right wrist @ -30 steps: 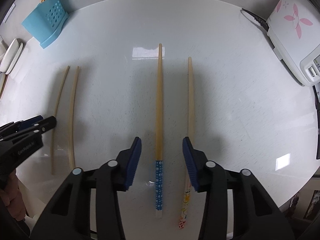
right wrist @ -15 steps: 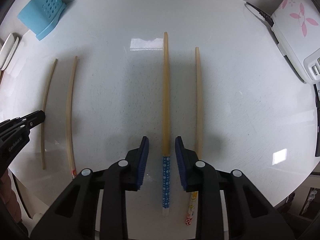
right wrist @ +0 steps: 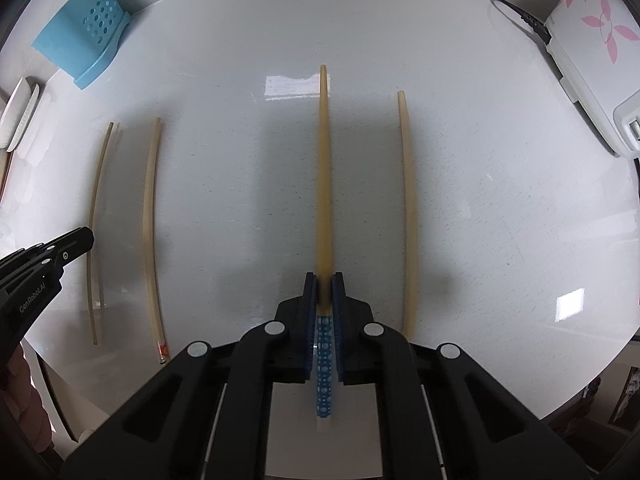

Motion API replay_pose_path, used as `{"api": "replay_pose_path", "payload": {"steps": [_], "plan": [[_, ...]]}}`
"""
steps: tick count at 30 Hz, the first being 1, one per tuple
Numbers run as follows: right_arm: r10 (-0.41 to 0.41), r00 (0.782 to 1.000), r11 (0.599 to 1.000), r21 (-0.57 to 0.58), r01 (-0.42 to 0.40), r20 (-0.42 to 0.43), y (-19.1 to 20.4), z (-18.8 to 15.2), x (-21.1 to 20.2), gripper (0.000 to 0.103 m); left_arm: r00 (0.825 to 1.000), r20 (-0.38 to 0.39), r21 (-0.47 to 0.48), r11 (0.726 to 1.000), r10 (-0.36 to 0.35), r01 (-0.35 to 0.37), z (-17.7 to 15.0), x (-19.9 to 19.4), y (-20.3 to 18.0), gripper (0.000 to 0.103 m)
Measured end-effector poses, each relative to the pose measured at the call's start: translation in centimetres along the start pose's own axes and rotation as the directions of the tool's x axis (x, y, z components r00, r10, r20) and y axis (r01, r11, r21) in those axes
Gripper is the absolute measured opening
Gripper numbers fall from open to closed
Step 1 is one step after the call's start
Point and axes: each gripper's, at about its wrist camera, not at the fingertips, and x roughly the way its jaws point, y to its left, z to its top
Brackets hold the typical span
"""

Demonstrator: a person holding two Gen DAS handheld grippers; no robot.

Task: Organize utensils
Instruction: 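Lift both held chopsticks and carry them toward the blue utensil holder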

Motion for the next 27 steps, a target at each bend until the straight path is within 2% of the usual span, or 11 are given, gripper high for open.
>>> {"api": "replay_pose_path", "payload": {"steps": [7, 14, 20, 27], "plan": [[0.023, 0.999, 1.0, -0.004, -0.023, 0.041, -1.7, 0.4, -1.1, 0.007, 0.999, 0.022, -0.012, 1.0, -0.024, 0.024, 0.0, -1.0, 1.0, 0.004], [0.047, 0.995, 0.999, -0.011, -0.046, 0.084, -1.4, 0.6, -2.9, 0.007, 0.997, 0.062, -0.022, 0.999, -0.045, 0.046, 0.2, -2.6, 1.2, 0.003], [0.061, 0.99, 0.998, -0.028, -0.058, 0.129, -0.7, 1.3, -4.7, 0.007, 0.993, 0.107, -0.028, 0.998, -0.052, 0.055, 0.7, -4.6, 1.0, 0.003], [0.075, 0.981, 0.996, -0.057, -0.066, 0.178, 2.7, 3.0, -5.7, 0.007, 0.985, 0.162, -0.027, 0.997, -0.06, 0.066, 0.6, -6.4, 1.8, 0.004]]}}
